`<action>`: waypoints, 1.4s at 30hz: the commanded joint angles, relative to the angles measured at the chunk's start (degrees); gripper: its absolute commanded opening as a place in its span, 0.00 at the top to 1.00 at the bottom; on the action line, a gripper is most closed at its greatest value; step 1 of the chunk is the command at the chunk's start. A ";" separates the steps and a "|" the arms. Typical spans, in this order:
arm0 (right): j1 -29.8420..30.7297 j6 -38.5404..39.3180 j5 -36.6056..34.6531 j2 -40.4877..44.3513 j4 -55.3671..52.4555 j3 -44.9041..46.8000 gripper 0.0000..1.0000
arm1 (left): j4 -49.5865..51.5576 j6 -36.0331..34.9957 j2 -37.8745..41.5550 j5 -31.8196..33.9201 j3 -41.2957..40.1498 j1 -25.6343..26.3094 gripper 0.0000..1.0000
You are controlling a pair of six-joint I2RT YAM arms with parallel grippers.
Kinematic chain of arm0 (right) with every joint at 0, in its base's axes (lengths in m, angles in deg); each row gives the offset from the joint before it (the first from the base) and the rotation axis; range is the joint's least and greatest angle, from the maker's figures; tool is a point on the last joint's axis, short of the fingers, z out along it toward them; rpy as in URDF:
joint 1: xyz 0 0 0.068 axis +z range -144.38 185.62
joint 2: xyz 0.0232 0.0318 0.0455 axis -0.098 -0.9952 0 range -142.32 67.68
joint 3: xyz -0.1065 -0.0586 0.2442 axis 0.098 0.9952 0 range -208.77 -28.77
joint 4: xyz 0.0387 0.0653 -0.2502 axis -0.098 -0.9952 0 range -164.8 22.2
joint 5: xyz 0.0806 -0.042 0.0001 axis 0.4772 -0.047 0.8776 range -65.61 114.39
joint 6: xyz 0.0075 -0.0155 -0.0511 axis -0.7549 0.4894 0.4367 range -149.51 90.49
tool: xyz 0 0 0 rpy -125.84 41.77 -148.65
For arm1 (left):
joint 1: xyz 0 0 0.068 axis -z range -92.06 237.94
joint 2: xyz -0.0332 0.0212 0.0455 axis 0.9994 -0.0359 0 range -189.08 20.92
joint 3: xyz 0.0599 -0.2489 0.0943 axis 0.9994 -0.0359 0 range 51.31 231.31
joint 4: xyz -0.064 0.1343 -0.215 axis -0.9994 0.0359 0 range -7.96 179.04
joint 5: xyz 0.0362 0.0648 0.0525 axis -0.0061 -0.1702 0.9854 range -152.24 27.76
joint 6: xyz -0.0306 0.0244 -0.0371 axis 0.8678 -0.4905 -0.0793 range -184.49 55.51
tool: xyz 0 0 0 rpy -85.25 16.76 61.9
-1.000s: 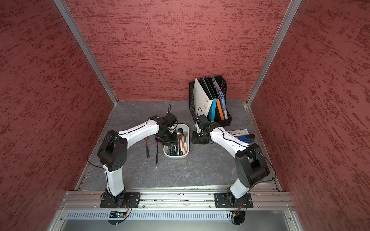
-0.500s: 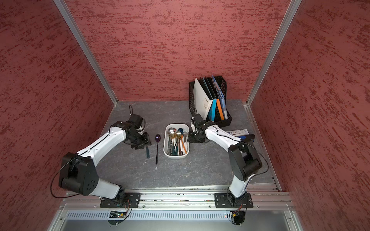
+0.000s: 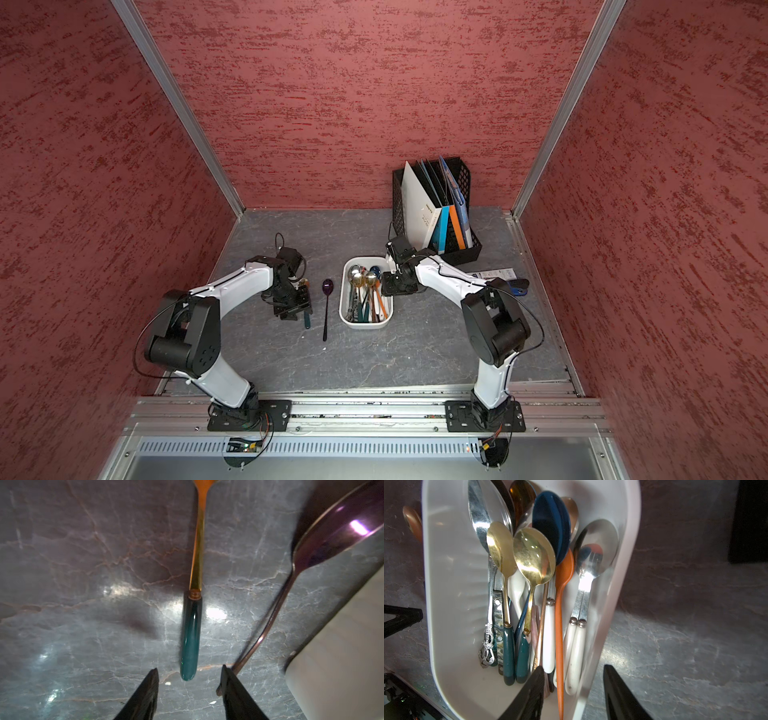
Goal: Put the spoon into the storage box
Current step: Pick up the spoon from the center of the board.
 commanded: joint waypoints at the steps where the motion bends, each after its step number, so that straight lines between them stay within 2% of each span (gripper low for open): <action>1: 0.15 1.19 0.13 -0.85 -0.50 -2.04 0.51 | -2.09 -1.01 -2.98 0.97 0.44 -0.34 0.52; 4: 0.13 1.48 -0.40 -0.59 -0.46 -1.95 0.51 | -3.04 -1.25 -4.93 0.84 0.35 -0.28 0.57; 12: 0.15 1.86 -0.41 -0.23 -0.39 -1.47 0.51 | -4.67 -1.07 -6.56 1.10 -1.06 -0.19 0.83; 19: 0.15 1.71 -0.33 0.34 -0.63 -1.42 0.51 | -3.90 -1.42 -4.71 1.82 -1.63 -0.02 0.96; 25: 0.15 1.48 -1.09 2.26 -0.90 -0.55 0.51 | -1.46 -1.94 -0.54 2.96 -1.07 0.58 1.00; 33: 0.11 1.03 -2.19 5.18 -1.49 1.36 0.51 | 4.08 -1.86 7.21 3.31 2.98 3.14 1.00; 42: 0.11 0.20 -3.83 9.77 -1.51 4.74 0.51 | 7.29 0.38 9.36 0.72 11.09 9.99 1.00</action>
